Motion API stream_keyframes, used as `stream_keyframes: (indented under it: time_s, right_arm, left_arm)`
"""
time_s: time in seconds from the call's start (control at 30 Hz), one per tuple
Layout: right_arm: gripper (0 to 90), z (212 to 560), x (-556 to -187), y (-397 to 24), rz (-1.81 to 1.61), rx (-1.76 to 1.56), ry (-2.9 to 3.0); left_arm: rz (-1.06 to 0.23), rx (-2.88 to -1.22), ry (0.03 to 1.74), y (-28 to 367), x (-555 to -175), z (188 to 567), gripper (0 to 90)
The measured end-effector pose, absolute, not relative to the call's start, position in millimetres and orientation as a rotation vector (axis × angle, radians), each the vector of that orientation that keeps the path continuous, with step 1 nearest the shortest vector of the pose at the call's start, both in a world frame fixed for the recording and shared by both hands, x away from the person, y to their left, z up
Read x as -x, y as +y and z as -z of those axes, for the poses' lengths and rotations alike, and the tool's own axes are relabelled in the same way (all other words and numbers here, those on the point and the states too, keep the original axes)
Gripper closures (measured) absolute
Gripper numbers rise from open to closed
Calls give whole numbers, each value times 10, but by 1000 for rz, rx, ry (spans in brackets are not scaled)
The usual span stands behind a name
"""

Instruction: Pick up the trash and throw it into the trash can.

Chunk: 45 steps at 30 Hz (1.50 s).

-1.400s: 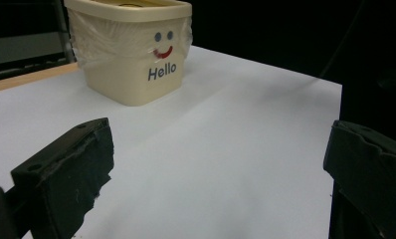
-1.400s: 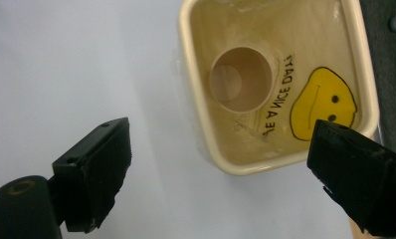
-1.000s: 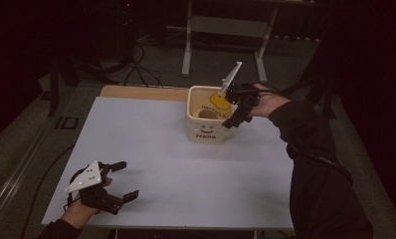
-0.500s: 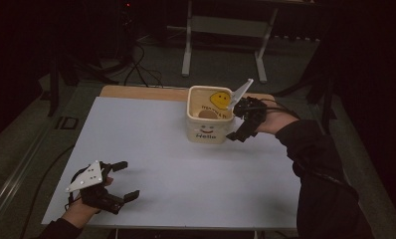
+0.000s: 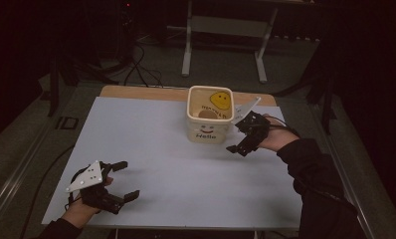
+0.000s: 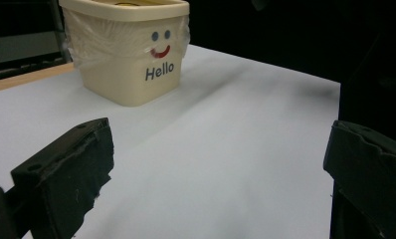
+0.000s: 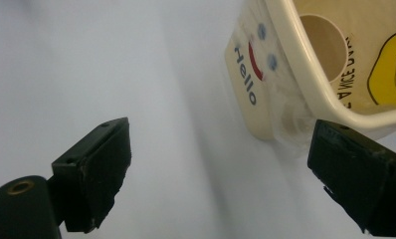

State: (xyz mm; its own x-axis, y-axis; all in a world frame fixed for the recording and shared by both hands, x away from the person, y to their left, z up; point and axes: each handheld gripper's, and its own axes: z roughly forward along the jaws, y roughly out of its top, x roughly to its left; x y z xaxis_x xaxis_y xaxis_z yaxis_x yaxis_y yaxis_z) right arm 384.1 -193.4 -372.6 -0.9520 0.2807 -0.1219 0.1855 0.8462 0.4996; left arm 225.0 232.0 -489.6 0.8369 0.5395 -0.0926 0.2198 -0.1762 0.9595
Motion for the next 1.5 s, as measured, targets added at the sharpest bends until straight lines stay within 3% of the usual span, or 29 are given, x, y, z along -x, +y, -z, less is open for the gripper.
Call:
stream_keyframes:
  time_s: [1.03, 1.5]
  right_arm:
    - [100, 4546, -3313, -2332, -905, -511, 2820]
    - [100, 4676, -3091, -2438, -1020, -576, 2734]
  left_arm:
    - [-311, -1763, 583, 2316, -2249, 4900, 7]
    - [-311, -1758, 585, 2321, -2247, 4899, 6]
